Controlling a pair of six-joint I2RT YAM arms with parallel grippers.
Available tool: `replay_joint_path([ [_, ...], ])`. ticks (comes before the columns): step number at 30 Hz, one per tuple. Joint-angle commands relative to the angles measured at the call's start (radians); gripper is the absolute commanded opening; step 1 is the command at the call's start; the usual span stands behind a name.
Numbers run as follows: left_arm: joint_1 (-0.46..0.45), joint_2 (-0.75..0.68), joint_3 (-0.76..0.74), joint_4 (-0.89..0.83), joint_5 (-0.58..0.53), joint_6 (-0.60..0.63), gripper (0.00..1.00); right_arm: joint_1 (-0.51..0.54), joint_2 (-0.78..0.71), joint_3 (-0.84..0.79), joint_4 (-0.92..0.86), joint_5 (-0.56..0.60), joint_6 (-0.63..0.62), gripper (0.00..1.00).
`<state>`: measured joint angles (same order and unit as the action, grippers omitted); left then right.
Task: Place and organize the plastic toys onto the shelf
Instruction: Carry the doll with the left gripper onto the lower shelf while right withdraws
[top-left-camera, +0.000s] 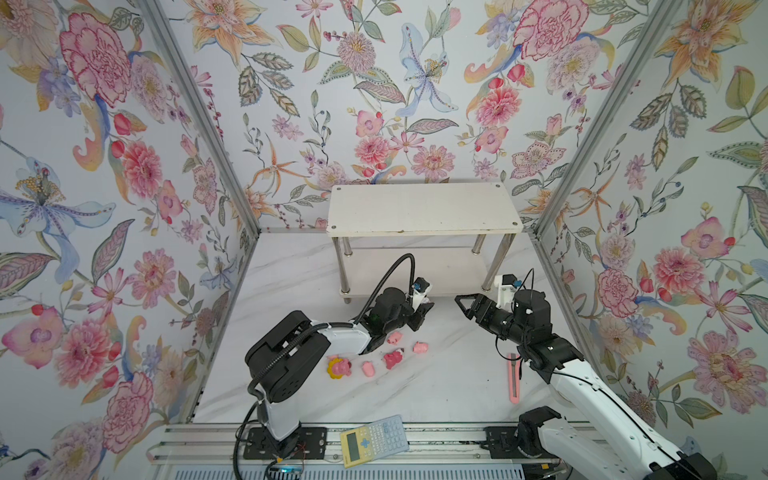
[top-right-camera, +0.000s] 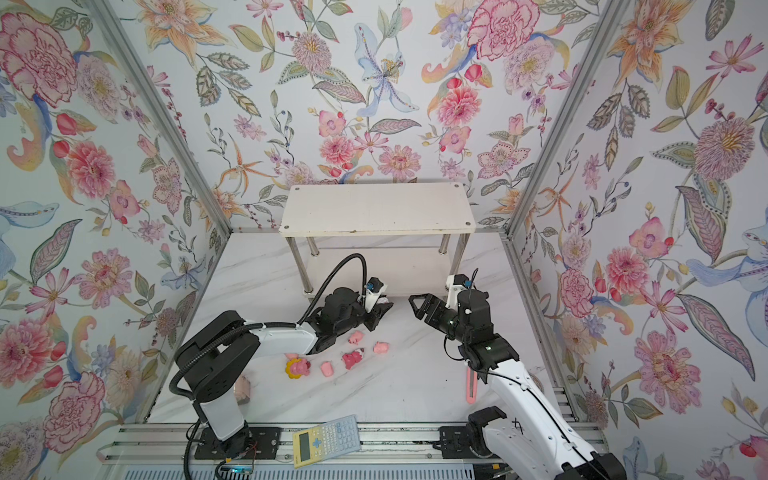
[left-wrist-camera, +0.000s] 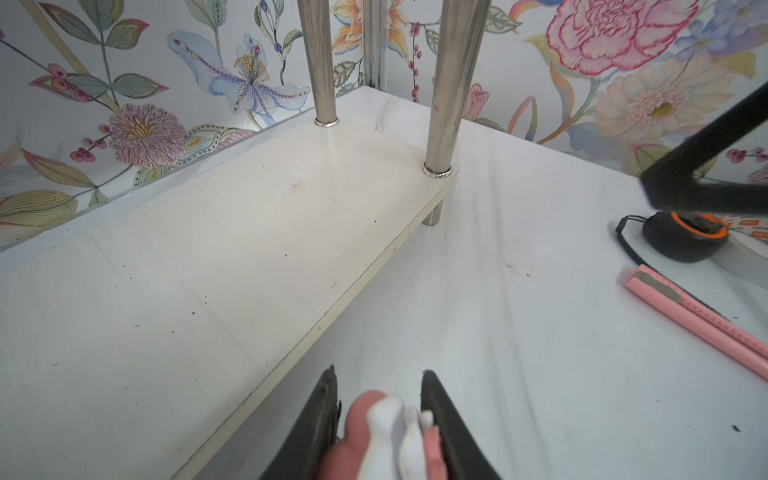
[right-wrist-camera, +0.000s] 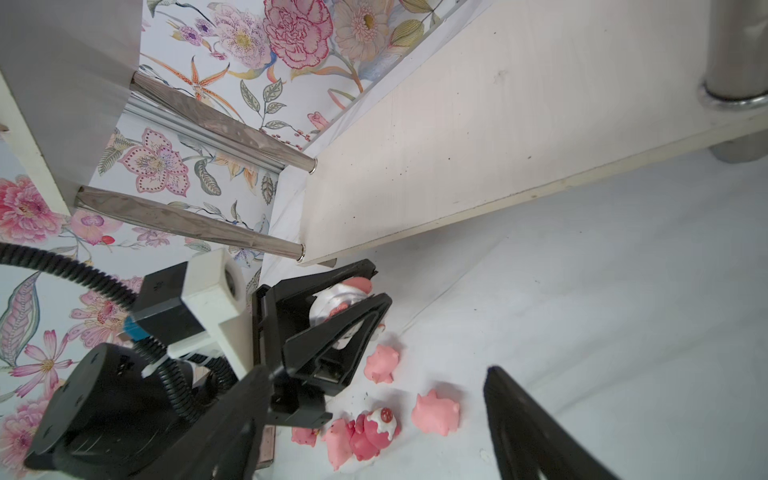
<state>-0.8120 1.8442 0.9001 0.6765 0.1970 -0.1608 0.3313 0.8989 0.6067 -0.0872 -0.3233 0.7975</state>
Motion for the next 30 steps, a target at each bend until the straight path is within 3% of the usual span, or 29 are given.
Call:
replay_joint_path([
  [1,0.005,0.050,0.074,0.079,-0.030,0.084,0.00,-0.005,-0.008,-0.016,-0.052,0.015,-0.040,0.82],
  [7,0.006,0.156,0.254,0.021,0.024,0.153,0.00,-0.037,-0.037,-0.009,-0.086,-0.002,-0.076,0.80],
  [16,0.007,0.290,0.467,-0.003,0.202,0.259,0.00,-0.181,-0.118,-0.033,-0.143,-0.093,-0.104,0.75],
  [23,0.026,0.400,0.587,0.032,0.319,0.249,0.00,-0.285,-0.134,-0.057,-0.149,-0.169,-0.106,0.74],
  [30,0.040,0.517,0.767,-0.040,0.414,0.230,0.02,-0.311,-0.134,-0.068,-0.149,-0.186,-0.112,0.73],
])
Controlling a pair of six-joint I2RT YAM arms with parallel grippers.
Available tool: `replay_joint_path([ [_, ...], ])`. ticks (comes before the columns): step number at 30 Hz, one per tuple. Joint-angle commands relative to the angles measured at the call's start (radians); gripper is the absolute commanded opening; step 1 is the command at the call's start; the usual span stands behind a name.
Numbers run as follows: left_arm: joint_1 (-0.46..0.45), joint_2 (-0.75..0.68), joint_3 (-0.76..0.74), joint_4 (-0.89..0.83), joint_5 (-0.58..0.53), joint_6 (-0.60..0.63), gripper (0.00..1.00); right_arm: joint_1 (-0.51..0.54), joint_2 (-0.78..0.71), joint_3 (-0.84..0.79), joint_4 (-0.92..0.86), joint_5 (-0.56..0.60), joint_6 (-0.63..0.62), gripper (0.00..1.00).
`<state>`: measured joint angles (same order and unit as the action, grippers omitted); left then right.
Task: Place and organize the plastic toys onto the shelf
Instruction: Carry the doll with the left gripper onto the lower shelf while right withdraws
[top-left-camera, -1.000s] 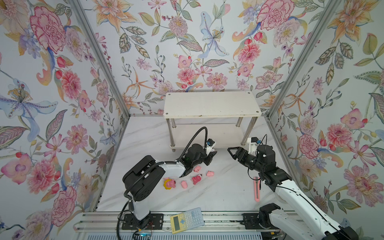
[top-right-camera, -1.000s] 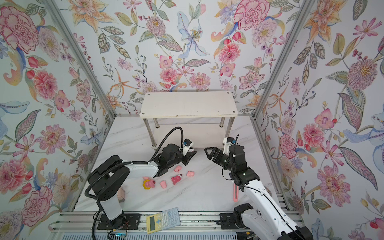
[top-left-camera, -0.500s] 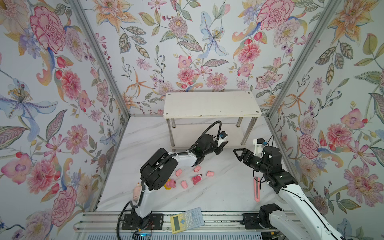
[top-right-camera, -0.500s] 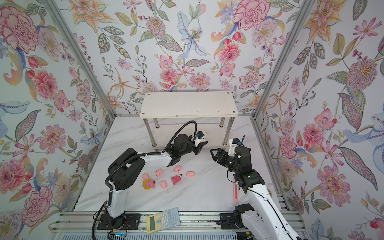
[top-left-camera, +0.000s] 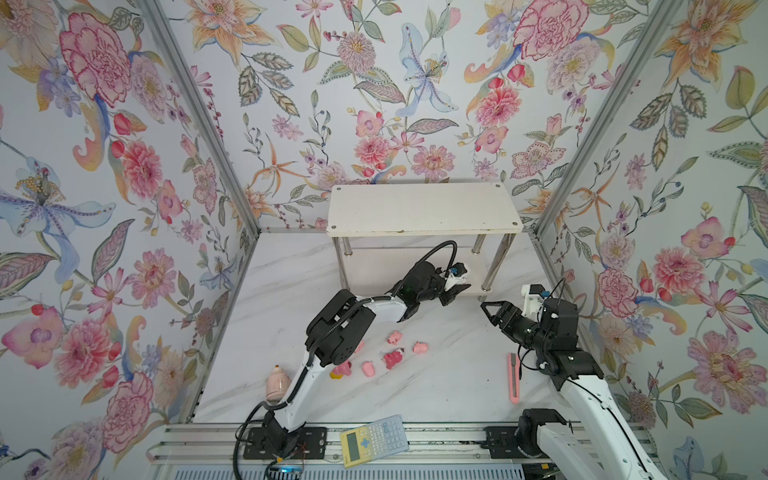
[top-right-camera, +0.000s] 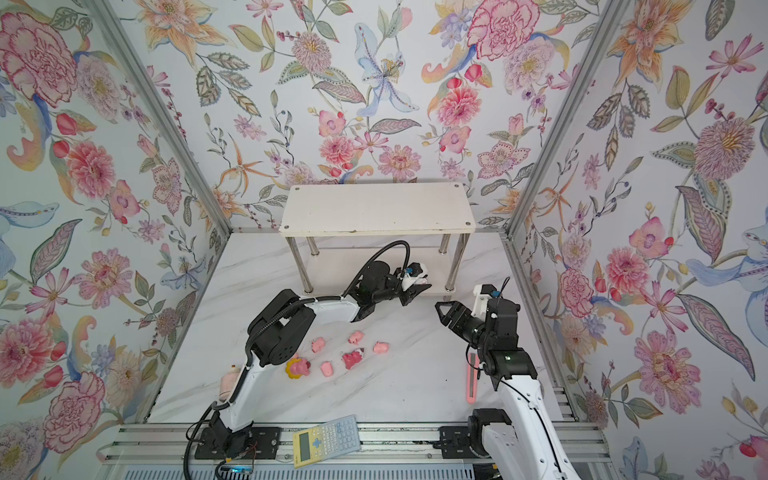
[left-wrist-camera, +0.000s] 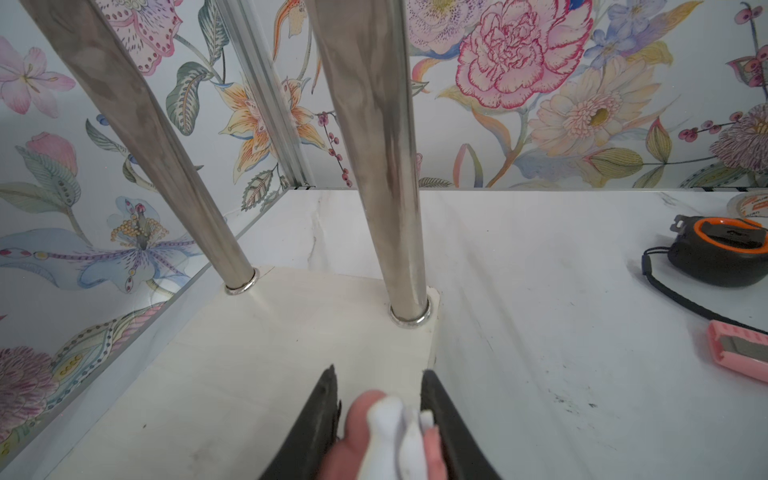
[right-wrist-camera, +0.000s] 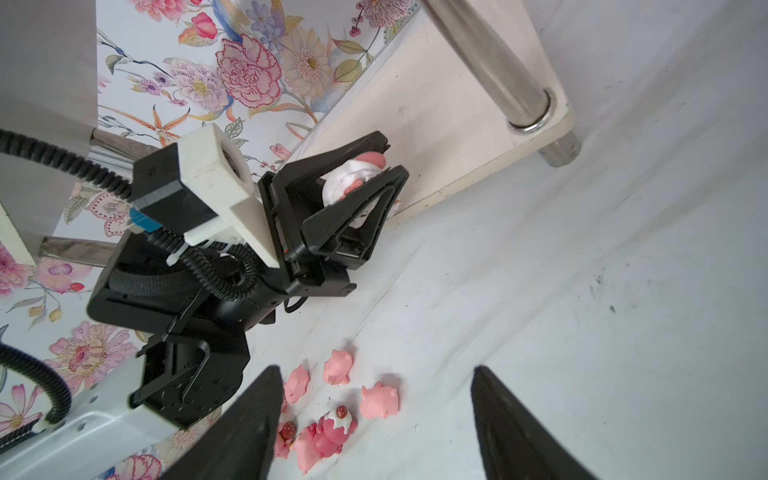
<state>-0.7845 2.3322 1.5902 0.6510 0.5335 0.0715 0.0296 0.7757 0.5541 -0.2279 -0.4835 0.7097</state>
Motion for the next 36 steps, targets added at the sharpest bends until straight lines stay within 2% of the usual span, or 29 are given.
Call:
replay_joint_path([
  [1,0.015,0.045,0.103,-0.036,0.086,0.003,0.02,-0.011,-0.010,-0.016,-0.008,-0.026,-0.025,0.73],
  [13,0.030,0.145,0.272,-0.196,0.144,0.051,0.07,-0.041,-0.012,-0.043,-0.007,-0.040,-0.032,0.73],
  [22,0.051,0.206,0.392,-0.289,0.201,0.028,0.12,-0.057,-0.023,-0.049,-0.006,-0.058,-0.018,0.73],
  [25,0.051,0.220,0.422,-0.315,0.214,0.027,0.18,-0.058,-0.032,-0.051,-0.007,-0.056,-0.015,0.73],
  [28,0.051,0.238,0.465,-0.357,0.214,0.025,0.35,-0.062,-0.041,-0.053,-0.008,-0.058,-0.012,0.73],
  [33,0.060,0.255,0.499,-0.385,0.196,0.004,0.52,-0.069,-0.056,-0.059,-0.007,-0.065,-0.006,0.73],
  [36,0.065,0.257,0.507,-0.403,0.189,-0.002,0.58,-0.077,-0.065,-0.060,-0.008,-0.069,-0.003,0.73],
])
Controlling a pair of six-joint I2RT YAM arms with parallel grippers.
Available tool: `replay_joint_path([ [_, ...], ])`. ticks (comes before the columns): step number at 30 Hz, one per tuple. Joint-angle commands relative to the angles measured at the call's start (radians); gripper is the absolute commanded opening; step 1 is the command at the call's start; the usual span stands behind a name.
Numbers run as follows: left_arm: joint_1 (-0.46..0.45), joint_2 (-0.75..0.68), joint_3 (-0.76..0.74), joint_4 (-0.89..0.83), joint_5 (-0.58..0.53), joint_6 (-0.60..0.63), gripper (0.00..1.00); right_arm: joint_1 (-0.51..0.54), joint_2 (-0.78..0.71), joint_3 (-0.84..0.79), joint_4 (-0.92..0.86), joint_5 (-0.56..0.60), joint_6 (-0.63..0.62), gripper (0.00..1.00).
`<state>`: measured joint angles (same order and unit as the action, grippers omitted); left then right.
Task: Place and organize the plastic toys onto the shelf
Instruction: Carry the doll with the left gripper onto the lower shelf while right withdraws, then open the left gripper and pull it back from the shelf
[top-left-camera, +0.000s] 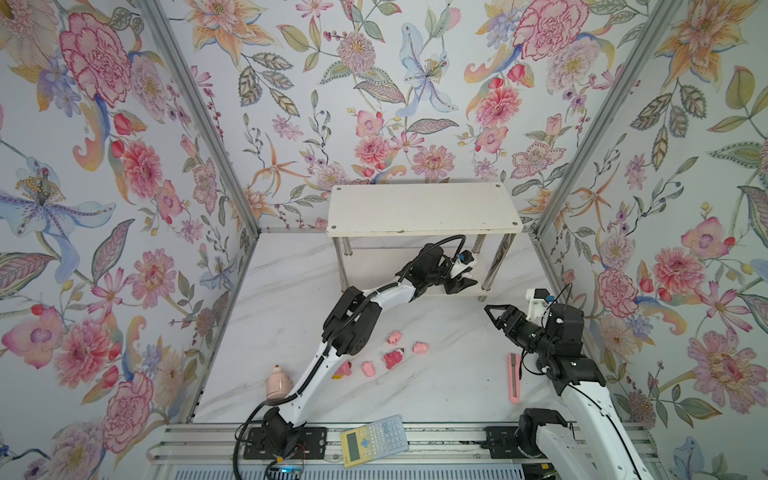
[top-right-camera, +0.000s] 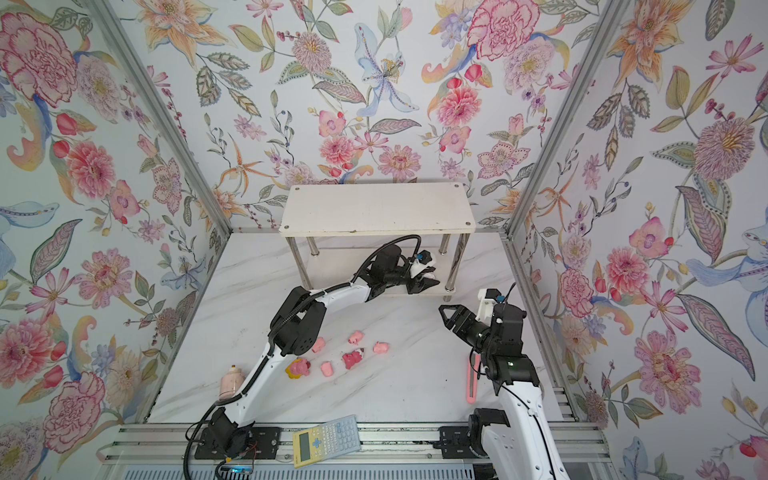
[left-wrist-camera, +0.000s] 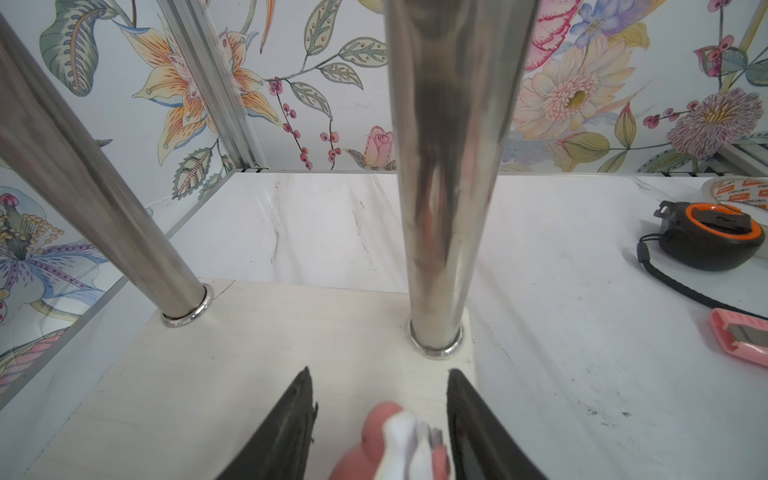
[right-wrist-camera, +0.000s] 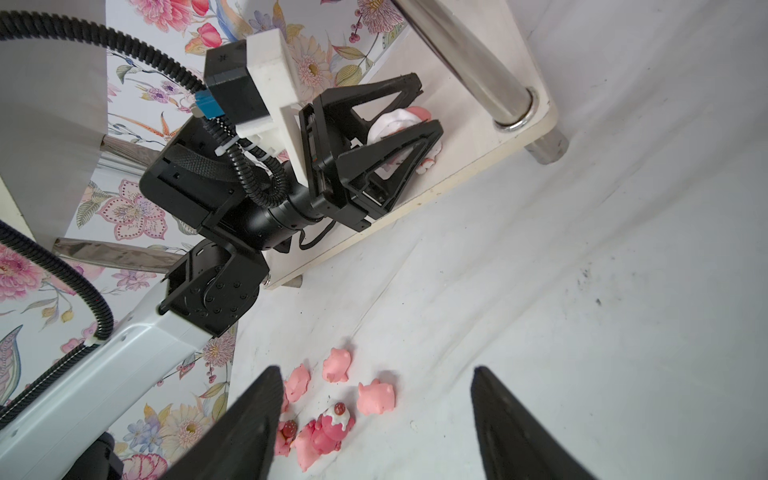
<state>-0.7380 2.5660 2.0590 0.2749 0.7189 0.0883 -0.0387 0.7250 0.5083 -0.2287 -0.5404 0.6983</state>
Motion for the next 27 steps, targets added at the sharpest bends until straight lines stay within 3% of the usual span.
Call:
replay_joint_path([
  [1,0.019,0.023,0.037,-0.030,-0.003,-0.023,0.61,-0.010,-0.016,-0.013,-0.007,-0.013,0.008,0.73],
  [9,0.019,-0.031,-0.018,-0.016,-0.007,-0.054,0.79,-0.015,-0.005,-0.007,-0.005,-0.027,0.006,0.73],
  [10,0.019,-0.052,-0.046,0.003,-0.007,-0.058,0.99,-0.015,-0.006,-0.007,-0.007,-0.029,0.006,0.73],
  [22,-0.023,-0.435,-0.575,0.300,-0.127,-0.102,1.00,-0.015,-0.084,-0.021,-0.046,-0.051,0.008,0.73],
  [27,-0.059,-0.615,-0.805,0.392,-0.331,-0.150,0.99,0.006,-0.134,-0.002,-0.166,-0.001,-0.053,0.73],
])
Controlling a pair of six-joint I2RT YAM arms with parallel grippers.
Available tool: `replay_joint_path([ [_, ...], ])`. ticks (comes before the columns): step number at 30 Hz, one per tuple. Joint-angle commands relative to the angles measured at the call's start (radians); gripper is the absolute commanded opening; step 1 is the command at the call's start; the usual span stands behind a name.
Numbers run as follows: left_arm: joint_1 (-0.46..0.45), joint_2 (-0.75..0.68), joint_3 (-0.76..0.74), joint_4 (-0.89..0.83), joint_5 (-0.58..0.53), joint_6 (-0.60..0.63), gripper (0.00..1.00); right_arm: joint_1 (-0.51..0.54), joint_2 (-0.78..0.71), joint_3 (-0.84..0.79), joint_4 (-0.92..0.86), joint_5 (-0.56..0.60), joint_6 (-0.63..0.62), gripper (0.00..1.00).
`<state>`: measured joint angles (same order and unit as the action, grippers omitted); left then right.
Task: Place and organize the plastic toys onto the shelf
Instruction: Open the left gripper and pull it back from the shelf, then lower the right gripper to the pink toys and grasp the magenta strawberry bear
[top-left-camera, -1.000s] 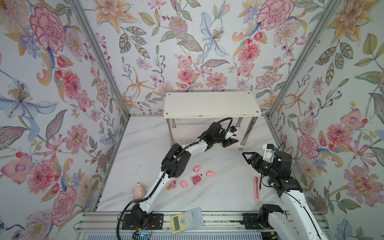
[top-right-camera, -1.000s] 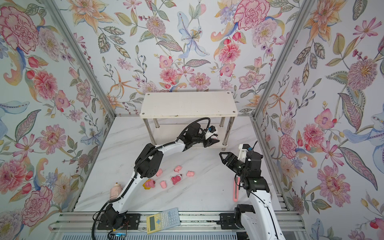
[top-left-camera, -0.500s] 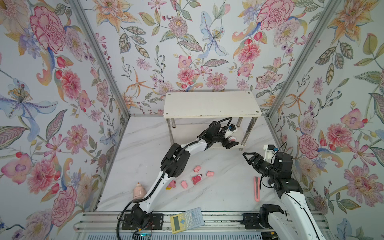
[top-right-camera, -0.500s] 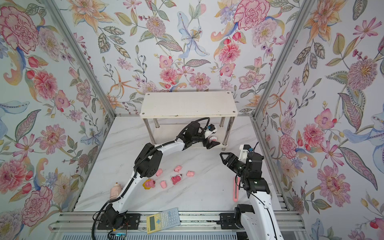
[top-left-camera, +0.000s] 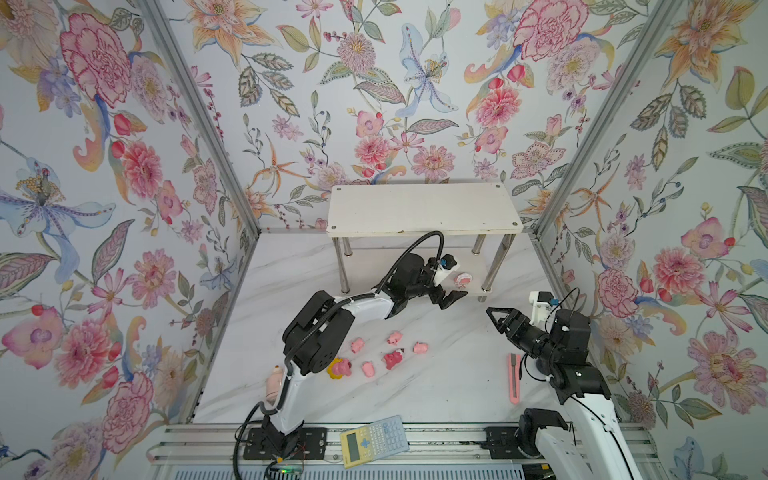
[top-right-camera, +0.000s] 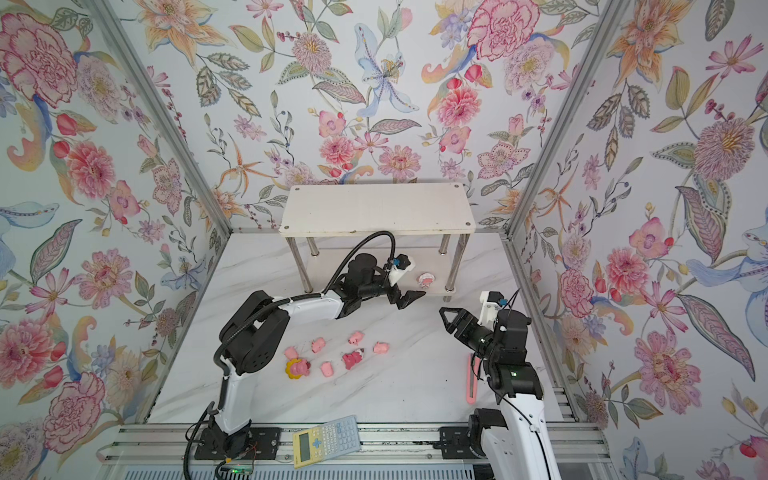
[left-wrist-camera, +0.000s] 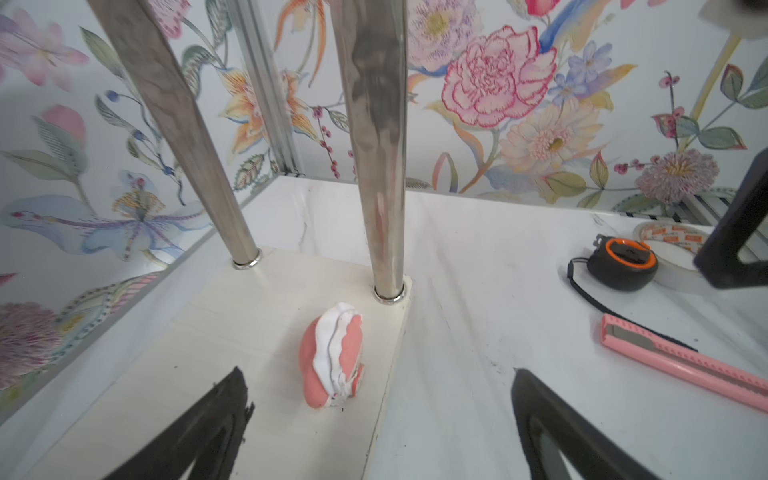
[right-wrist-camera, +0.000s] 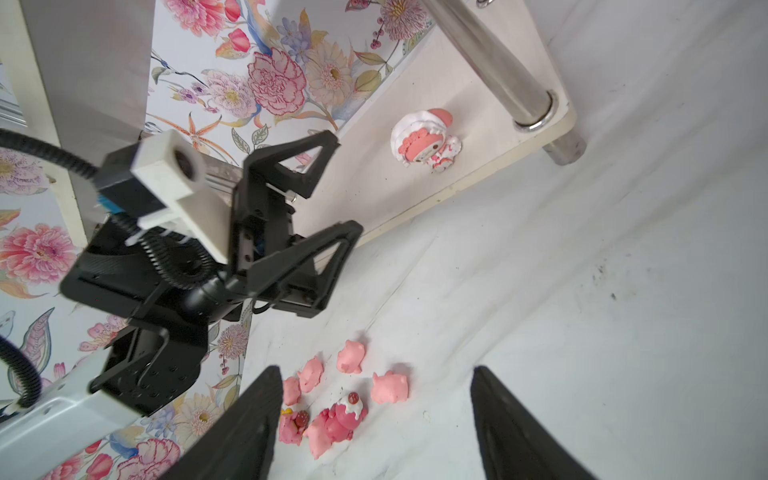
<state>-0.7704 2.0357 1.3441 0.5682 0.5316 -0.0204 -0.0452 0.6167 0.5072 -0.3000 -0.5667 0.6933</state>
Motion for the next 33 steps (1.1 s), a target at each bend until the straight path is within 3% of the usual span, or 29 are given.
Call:
replay_joint_path([
  [1,-0.034,-0.118,-0.136,0.119,-0.190,-0.054,1.00,0.026,-0.037,0.003,-0.119,0.044,-0.061,0.73],
  [4,-0.043,-0.230,-0.294,0.217,-0.284,-0.117,0.99,0.106,-0.073,0.018,-0.195,0.154,-0.099,0.73],
  [10,-0.041,-0.410,-0.557,0.367,-0.464,-0.264,0.99,0.502,-0.054,0.018,-0.262,0.484,-0.104,0.71],
  [15,-0.041,-0.529,-0.667,0.344,-0.548,-0.310,0.99,0.896,0.125,0.039,-0.208,0.743,-0.071,0.67],
  [17,-0.041,-0.568,-0.712,0.358,-0.562,-0.320,0.99,0.981,0.219,0.059,-0.163,0.785,-0.079,0.60],
  [21,-0.040,-0.657,-0.803,0.381,-0.582,-0.303,0.93,1.039,0.394,0.080,-0.024,0.750,-0.098,0.37],
  [27,-0.041,-0.721,-0.823,0.229,-0.584,-0.297,0.87,1.037,0.546,0.076,0.205,0.673,-0.096,0.18],
  [29,-0.042,-0.736,-0.843,0.204,-0.577,-0.306,0.82,1.035,0.596,0.091,0.260,0.635,-0.100,0.12],
  [33,-0.040,-0.814,-0.935,0.205,-0.658,-0.344,0.77,1.035,0.714,0.139,0.347,0.537,-0.121,0.11],
])
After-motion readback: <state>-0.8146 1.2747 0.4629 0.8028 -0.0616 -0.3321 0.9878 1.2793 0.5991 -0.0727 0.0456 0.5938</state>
